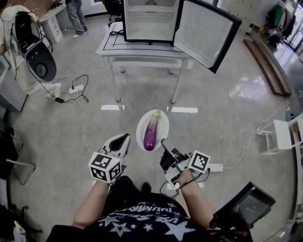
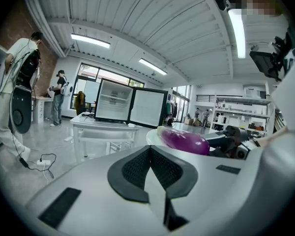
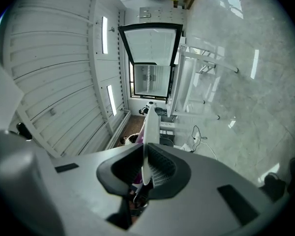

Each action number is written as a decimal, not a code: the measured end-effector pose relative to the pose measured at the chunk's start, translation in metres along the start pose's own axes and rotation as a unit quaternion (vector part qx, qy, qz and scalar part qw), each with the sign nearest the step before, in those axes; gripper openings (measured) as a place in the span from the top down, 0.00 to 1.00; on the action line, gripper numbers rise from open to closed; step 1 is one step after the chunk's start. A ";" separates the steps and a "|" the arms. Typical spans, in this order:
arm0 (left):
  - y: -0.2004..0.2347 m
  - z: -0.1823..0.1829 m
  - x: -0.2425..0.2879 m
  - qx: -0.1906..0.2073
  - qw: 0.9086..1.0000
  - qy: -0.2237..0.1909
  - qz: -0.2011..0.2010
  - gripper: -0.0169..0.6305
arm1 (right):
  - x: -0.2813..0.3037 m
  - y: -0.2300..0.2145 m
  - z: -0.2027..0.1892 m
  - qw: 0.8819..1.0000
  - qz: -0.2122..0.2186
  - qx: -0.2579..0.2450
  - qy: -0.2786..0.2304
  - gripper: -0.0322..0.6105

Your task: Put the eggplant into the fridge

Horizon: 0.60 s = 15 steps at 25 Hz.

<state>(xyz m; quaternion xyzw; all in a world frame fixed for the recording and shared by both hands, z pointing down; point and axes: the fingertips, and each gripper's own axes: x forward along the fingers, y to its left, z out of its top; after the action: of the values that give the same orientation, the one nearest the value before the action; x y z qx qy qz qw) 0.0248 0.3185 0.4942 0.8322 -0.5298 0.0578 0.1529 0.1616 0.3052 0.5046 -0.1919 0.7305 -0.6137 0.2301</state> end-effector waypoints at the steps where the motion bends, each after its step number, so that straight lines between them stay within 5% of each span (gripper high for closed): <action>1: 0.005 0.004 0.005 -0.002 1.000 -0.002 0.003 0.96 | 0.006 0.000 0.006 1.000 0.002 -0.001 0.001 0.91; 15: 0.070 0.033 0.081 0.000 1.000 0.002 -0.017 0.96 | 0.074 -0.016 0.064 1.000 0.007 0.000 -0.021 0.91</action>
<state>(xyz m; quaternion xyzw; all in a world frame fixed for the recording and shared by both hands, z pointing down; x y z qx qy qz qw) -0.0050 0.2109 0.4970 0.8411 -0.5152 0.0566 0.1549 0.1372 0.2096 0.5037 -0.1997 0.7271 -0.6078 0.2493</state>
